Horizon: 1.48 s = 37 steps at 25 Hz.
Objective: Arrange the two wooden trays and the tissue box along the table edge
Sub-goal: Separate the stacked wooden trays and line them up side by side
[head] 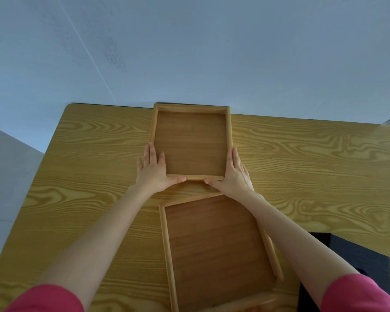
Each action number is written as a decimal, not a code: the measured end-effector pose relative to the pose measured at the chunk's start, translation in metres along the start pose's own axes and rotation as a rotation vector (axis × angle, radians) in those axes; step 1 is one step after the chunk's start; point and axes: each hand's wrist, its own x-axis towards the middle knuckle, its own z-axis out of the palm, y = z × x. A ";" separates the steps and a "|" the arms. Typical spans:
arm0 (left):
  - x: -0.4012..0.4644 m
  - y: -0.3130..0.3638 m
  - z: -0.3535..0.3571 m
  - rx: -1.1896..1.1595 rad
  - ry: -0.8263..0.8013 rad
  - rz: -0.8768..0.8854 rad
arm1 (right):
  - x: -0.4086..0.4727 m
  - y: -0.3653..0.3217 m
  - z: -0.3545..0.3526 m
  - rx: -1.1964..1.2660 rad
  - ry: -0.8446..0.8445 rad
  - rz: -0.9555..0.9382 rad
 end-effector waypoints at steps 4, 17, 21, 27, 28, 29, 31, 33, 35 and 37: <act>-0.021 0.010 -0.001 -0.011 0.026 0.040 | -0.029 0.013 -0.010 -0.027 0.062 -0.051; -0.150 0.008 0.058 -0.260 0.055 -0.104 | -0.141 0.054 0.005 0.096 0.072 0.242; -0.177 0.008 0.081 -0.307 -0.011 -0.192 | -0.164 0.059 0.015 0.083 0.090 0.275; -0.196 0.013 0.099 -0.374 0.026 -0.195 | -0.183 0.065 0.023 0.058 0.149 0.286; -0.198 0.015 0.100 -0.419 0.042 -0.195 | -0.185 0.067 0.023 0.055 0.160 0.289; -0.199 0.015 0.100 -0.452 0.062 -0.199 | -0.187 0.068 0.023 0.057 0.172 0.287; -0.200 0.016 0.099 -0.478 0.102 -0.216 | -0.189 0.070 0.023 0.069 0.196 0.280; -0.201 0.016 0.097 -0.490 0.115 -0.224 | -0.190 0.071 0.022 0.087 0.219 0.272; -0.200 0.015 0.094 -0.506 0.112 -0.210 | -0.190 0.072 0.020 0.093 0.246 0.263; -0.198 0.015 0.088 -0.516 0.126 -0.189 | -0.190 0.072 0.015 0.096 0.268 0.265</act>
